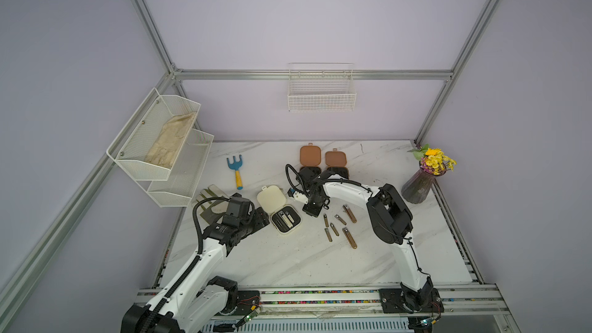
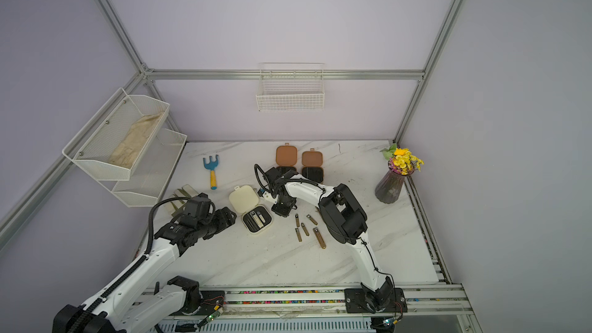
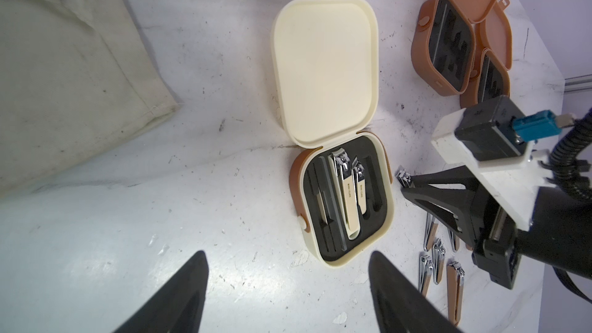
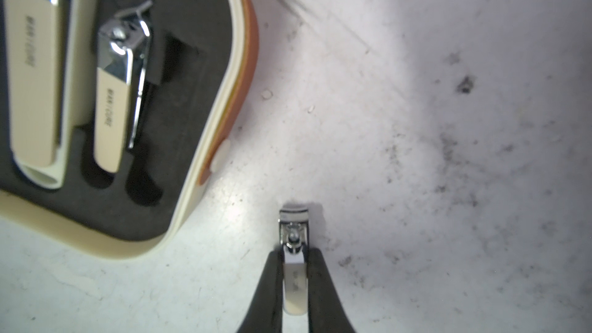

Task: Organize nail clipper sets
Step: Pick up the nail clipper from the center of the board.

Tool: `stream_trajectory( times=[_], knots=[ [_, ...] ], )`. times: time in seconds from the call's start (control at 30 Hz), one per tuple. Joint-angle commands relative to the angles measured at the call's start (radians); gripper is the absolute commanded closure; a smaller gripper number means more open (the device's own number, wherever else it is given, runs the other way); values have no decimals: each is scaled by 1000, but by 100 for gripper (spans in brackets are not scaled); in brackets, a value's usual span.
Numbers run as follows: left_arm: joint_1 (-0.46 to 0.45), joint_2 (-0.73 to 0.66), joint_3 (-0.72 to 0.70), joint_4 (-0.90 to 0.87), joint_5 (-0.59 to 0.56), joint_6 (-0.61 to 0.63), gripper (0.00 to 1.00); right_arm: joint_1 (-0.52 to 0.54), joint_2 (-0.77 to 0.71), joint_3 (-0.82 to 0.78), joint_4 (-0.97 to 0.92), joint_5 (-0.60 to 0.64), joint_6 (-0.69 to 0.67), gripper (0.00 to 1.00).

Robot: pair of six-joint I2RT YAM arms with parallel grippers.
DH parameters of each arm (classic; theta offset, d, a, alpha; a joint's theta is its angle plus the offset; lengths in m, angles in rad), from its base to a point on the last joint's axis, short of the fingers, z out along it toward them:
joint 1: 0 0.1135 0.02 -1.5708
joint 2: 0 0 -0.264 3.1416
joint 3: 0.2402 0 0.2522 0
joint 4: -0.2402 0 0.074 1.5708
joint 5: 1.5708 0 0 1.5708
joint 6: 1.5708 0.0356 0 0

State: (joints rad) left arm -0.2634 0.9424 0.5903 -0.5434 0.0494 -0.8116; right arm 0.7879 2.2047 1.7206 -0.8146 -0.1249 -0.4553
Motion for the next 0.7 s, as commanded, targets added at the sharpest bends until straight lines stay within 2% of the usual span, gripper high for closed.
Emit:
stream_trajectory(
  times=[0.0,0.3,0.43,0.67],
  knots=[
    [-4,-19,-40,8,6,-8,22,-1,2,-11,-12,0,34,91],
    [-4,-27,-36,9,-5,-6,22,64,-149,12,37,119,303,90],
    [-4,-31,-33,8,-10,-2,22,123,-147,47,7,160,396,90],
    [-3,-33,-18,-5,-22,8,22,167,-97,89,-11,125,468,90]
  ],
)
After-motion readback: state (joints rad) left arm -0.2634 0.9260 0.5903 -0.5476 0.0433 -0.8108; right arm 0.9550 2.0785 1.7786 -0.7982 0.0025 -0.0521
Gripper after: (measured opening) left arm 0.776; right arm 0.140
